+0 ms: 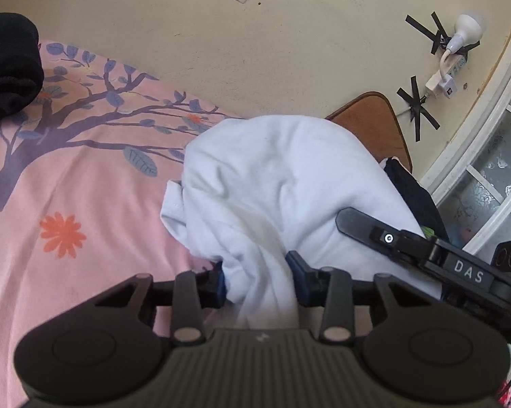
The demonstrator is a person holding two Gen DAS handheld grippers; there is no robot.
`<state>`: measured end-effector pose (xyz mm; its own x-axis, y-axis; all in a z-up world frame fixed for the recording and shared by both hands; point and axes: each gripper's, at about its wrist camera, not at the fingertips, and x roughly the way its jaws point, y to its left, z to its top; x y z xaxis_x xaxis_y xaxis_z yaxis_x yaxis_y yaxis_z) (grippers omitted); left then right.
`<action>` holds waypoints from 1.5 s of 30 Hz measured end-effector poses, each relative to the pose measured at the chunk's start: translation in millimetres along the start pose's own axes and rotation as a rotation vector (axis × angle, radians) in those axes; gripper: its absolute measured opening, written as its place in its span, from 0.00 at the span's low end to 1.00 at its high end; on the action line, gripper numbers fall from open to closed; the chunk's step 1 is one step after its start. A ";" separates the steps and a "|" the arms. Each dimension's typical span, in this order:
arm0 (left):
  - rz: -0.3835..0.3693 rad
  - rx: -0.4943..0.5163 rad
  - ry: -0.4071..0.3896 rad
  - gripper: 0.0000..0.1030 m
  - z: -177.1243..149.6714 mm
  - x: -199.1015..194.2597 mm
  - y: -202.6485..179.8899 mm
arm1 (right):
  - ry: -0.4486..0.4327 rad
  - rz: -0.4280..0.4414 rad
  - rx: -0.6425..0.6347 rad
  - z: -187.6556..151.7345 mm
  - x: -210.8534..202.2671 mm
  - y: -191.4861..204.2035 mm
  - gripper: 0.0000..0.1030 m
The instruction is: Fold small clothes
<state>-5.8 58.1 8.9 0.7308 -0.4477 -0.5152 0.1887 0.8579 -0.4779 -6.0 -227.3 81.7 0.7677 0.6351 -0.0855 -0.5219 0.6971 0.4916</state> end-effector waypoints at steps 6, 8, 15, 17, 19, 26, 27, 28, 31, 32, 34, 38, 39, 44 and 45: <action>-0.016 -0.007 -0.011 0.48 -0.5 0.2 3.1 | 0.081 -0.014 0.085 0.8 5.3 -10.2 0.62; 0.019 0.044 -0.016 0.51 -2.7 1.5 -6.0 | 0.107 -0.004 0.132 0.8 7.3 -15.9 0.64; 0.131 0.156 -0.032 0.70 -9.7 2.8 -26.2 | 0.128 0.009 0.212 -1.3 2.9 -22.5 0.66; 0.131 0.154 -0.033 0.71 -9.6 2.3 -25.6 | 0.129 -0.002 0.204 -1.1 2.3 -21.1 0.66; 0.130 0.153 -0.034 0.71 -9.9 1.9 -25.4 | 0.131 -0.012 0.202 -2.2 0.8 -20.2 0.67; 0.132 0.148 -0.037 0.72 -11.1 0.0 -25.8 | 0.126 -0.036 0.209 -8.6 -8.8 -20.5 0.67; 0.133 0.148 -0.038 0.72 -11.4 -0.2 -26.0 | 0.125 -0.038 0.208 -9.2 -10.4 -20.7 0.67; 0.132 0.148 -0.037 0.73 -11.4 -0.3 -25.8 | 0.125 -0.039 0.207 -10.0 -11.3 -20.4 0.66; 0.129 0.149 -0.037 0.75 -11.9 -0.8 -25.7 | 0.123 -0.043 0.204 -10.5 -13.2 -20.0 0.67; 0.129 0.149 -0.037 0.75 -11.8 -0.8 -25.4 | 0.122 -0.044 0.203 -10.9 -13.7 -19.8 0.67; 0.126 0.152 -0.035 0.76 -11.6 -0.8 -24.9 | 0.121 -0.045 0.201 -11.6 -14.5 -19.8 0.67; 0.113 0.158 -0.029 0.83 -12.5 -0.7 -25.5 | 0.119 -0.045 0.203 -12.2 -15.0 -19.7 0.67; 0.111 0.159 -0.028 0.84 -12.9 -0.7 -26.2 | 0.119 -0.045 0.203 -12.2 -15.1 -20.0 0.67; 0.107 0.173 -0.018 0.88 -14.5 -1.1 -28.9 | 0.119 -0.043 0.201 -11.7 -15.5 -21.3 0.67; 0.107 0.174 -0.017 0.88 -14.4 -1.0 -28.9 | 0.119 -0.042 0.203 -11.9 -15.8 -21.8 0.67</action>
<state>-21.5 30.2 13.0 0.7636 -0.3486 -0.5434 0.2186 0.9316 -0.2905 -11.2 -248.6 62.0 0.7318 0.6500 -0.2051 -0.3958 0.6503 0.6484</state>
